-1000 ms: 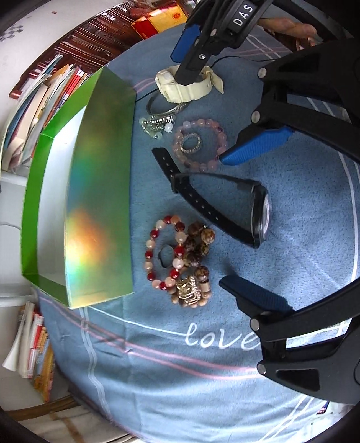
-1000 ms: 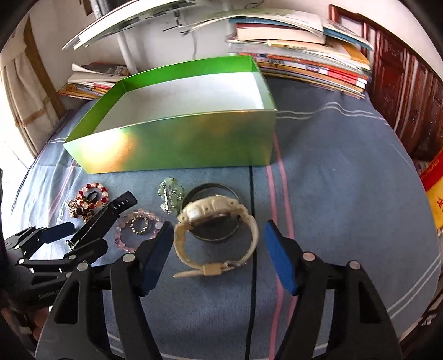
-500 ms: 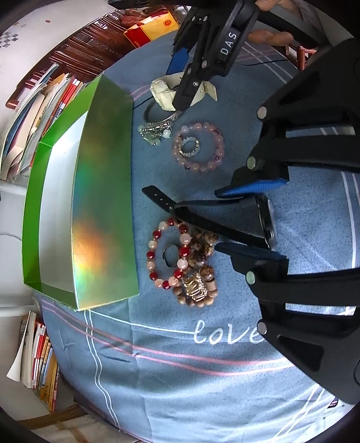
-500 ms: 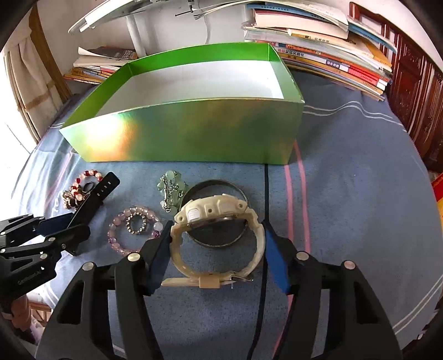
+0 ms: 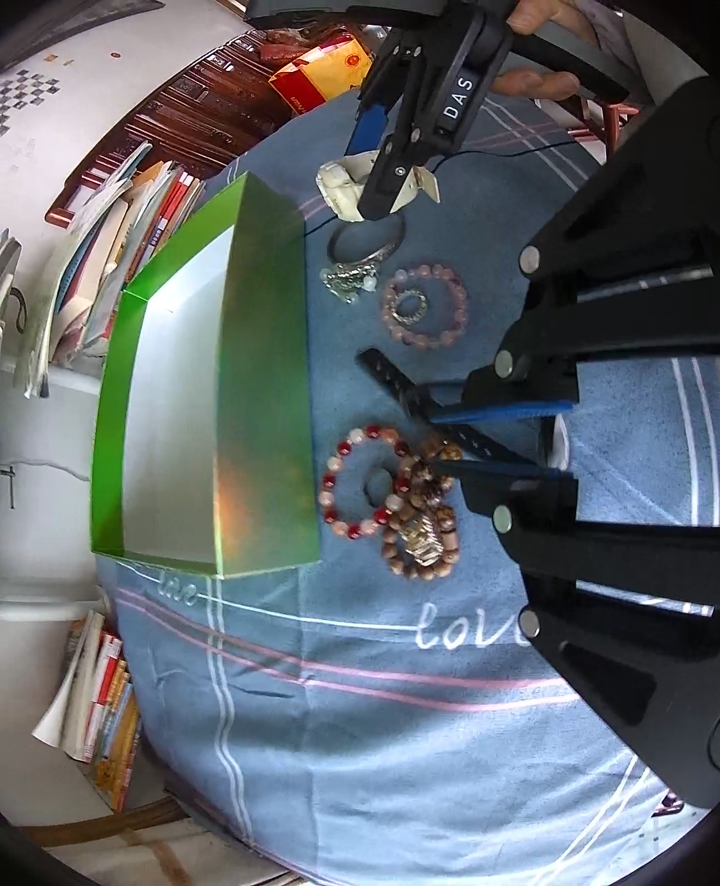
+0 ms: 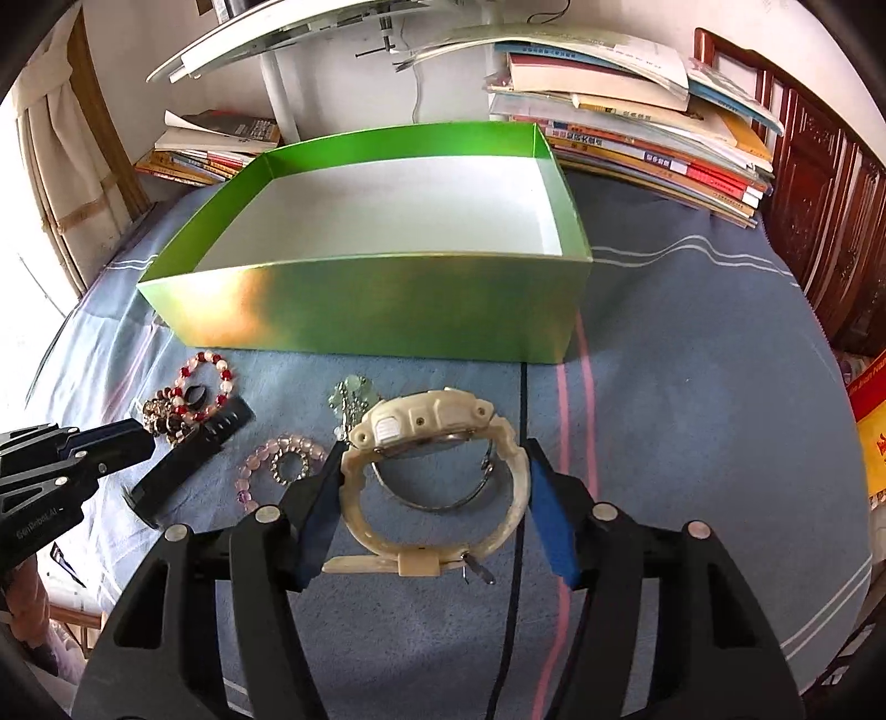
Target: Organize jewelry
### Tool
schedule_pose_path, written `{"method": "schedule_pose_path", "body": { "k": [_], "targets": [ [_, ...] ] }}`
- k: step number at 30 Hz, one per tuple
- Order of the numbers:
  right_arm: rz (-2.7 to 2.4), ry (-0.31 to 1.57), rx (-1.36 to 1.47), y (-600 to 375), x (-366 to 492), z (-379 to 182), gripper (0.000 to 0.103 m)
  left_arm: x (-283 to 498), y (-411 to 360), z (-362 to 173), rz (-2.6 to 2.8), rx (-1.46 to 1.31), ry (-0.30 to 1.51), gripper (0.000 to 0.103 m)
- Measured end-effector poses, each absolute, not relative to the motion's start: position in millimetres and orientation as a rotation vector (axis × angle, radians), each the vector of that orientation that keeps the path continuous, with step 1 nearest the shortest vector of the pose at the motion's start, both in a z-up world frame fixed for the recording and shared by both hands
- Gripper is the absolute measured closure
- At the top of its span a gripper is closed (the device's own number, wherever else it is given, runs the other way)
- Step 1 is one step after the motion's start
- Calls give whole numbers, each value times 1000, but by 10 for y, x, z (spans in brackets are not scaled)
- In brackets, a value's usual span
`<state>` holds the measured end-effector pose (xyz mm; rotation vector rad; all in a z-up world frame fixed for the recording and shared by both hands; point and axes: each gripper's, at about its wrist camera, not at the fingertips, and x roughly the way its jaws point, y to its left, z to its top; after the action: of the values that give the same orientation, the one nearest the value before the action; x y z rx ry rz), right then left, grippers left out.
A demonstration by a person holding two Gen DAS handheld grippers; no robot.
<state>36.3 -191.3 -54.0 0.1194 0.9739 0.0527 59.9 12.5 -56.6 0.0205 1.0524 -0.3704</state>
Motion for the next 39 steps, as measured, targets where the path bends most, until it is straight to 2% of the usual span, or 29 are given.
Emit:
{"method": "schedule_pose_path", "body": {
  "k": [1, 3, 10, 14, 15, 17, 24, 26, 39],
  "targets": [
    [52, 975, 119, -1910, 356, -544, 42, 586, 155, -570, -378, 11, 1063, 64],
    [50, 980, 118, -1893, 350, -561, 42, 539, 171, -560, -380, 22, 1056, 51],
    [53, 997, 111, -1844, 359, -627, 42, 360, 22, -667, -458, 125, 1101, 40],
    [45, 994, 99, -1838, 341, -628, 42, 311, -102, -786, -483, 181, 1134, 42],
    [42, 992, 89, -1831, 336, -629, 42, 316, -115, -827, -477, 193, 1148, 52],
    [35, 991, 79, -1832, 323, -633, 41, 305, -131, -841, -470, 204, 1141, 61],
    [39, 999, 72, -1815, 336, -670, 37, 338, -97, -829, -474, 181, 1140, 62],
    [38, 1001, 67, -1812, 338, -682, 42, 337, -94, -817, -476, 177, 1135, 62],
    [39, 919, 91, -1921, 290, -424, 43, 440, 49, -498, -456, 136, 1035, 62]
  ]
}}
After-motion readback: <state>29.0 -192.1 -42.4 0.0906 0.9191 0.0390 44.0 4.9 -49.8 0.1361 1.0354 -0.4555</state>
